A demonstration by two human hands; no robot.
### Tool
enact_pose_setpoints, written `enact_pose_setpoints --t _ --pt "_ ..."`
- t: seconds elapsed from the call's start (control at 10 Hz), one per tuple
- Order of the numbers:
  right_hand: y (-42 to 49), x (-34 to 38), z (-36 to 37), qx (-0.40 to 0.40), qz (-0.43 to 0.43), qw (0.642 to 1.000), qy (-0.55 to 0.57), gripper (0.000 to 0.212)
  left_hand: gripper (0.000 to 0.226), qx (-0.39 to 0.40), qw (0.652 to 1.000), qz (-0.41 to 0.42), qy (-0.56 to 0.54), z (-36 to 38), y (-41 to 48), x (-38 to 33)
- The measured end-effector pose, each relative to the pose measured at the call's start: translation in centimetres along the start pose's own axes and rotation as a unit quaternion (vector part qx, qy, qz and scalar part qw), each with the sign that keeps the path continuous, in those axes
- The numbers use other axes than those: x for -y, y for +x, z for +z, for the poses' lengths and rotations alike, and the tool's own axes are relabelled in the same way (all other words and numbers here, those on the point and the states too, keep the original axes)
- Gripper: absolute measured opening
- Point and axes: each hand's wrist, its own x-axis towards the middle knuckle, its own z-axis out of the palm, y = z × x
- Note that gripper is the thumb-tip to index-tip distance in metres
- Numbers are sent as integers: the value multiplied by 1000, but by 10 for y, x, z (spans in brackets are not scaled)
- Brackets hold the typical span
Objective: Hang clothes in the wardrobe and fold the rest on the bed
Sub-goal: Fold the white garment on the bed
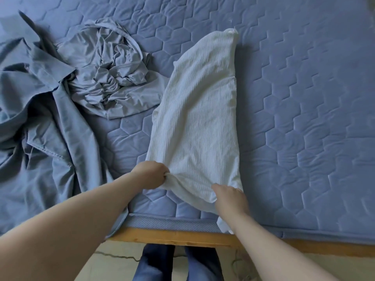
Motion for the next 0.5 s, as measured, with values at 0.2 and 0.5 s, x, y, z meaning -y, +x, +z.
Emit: enact_pose_setpoints --t 0.2,0.5 --pt "-13 -19 -16 76 31 992 91 18 33 69 994 -61 -52 -19 -6 -28" --pt "33 -68 -103 -80 11 985 151 32 27 -194 961 -92 -172 -115 7 -52"
